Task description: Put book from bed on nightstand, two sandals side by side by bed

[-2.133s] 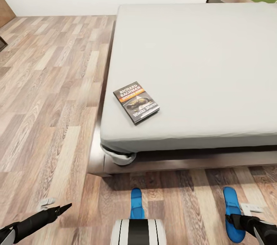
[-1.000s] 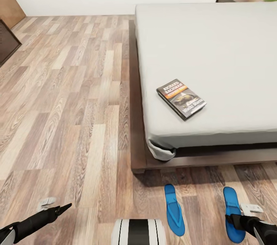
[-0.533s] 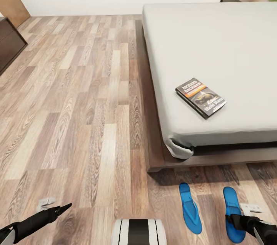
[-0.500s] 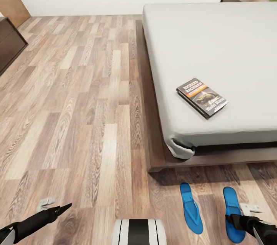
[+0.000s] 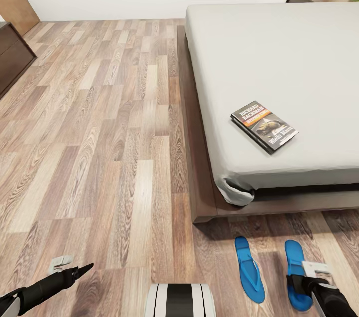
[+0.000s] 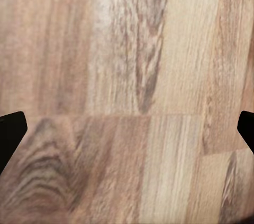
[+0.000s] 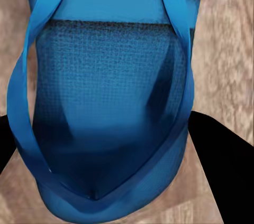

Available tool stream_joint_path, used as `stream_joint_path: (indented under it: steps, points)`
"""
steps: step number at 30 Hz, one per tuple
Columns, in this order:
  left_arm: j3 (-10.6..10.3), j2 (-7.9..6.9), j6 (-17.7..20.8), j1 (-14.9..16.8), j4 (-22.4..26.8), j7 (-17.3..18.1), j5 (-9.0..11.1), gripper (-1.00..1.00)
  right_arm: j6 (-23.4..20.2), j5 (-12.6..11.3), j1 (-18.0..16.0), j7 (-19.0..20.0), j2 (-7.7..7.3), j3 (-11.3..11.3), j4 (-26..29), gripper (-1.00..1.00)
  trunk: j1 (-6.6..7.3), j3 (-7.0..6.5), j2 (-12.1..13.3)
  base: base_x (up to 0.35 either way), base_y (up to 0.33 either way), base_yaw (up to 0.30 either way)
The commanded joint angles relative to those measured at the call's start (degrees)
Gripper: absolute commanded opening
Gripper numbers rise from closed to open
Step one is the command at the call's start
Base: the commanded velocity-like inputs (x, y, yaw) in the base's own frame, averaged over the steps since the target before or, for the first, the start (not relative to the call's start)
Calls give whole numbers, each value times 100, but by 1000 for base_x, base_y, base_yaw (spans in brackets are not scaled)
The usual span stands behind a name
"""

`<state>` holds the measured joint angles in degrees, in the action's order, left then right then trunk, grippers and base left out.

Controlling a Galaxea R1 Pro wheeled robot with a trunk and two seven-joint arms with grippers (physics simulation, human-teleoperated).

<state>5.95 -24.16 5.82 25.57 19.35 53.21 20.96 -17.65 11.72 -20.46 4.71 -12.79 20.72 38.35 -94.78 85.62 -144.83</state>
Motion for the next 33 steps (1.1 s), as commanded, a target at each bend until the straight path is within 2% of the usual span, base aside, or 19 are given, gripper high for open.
stream_joint_path:
  steps: [1,4,5,6,9,13,17,22,24,25,27,29,33]
  points:
    - [12,3,57,1,-1,24,31,100,-27,62,-1,261,4,28,69,-100,1,3,-1,0,0,0]
    - [12,7,52,3,-1,23,31,100,-61,62,-2,1813,-9,38,168,-100,1,3,-1,0,0,0]
    - [12,7,51,2,-1,23,31,100,-68,68,-2,2118,-11,42,194,-100,1,3,-1,0,0,0]
    - [10,9,51,2,-1,23,31,100,-72,68,-2,2233,-12,43,217,-100,1,3,-1,0,0,0]
    - [12,72,45,2,-1,20,31,100,-79,75,-2,2411,-7,45,379,-100,1,3,-1,0,0,0]
    - [7,87,42,1,-1,6,31,100,-81,76,-2,2417,-5,46,568,-100,1,3,-1,1,-1,0]
    - [11,149,38,1,-1,-8,31,100,-84,78,-2,2413,-5,46,599,-100,1,3,-1,99,-91,0]
    - [12,157,33,1,-1,-15,31,100,-88,90,-2,2417,-5,41,609,-100,1,3,-1,20,-19,0]
    - [12,157,33,1,-1,-14,31,100,-88,320,-2,2347,0,38,608,-100,1,3,-1,2,-2,0]
    - [12,157,33,1,-1,-14,31,100,-87,547,-2,2226,10,38,608,-100,1,3,-1,1,-1,0]
    - [12,157,33,1,-1,-13,31,100,-83,1475,-2,1627,26,47,604,-100,1,3,-1,0,0,0]
    - [12,157,33,1,-1,-13,31,100,-81,1708,-2,1500,24,51,604,-100,1,3,-1,0,0,0]
    - [12,157,33,1,-1,-12,31,100,-87,1852,-2,1428,27,49,603,-100,1,3,-1,0,0,0]
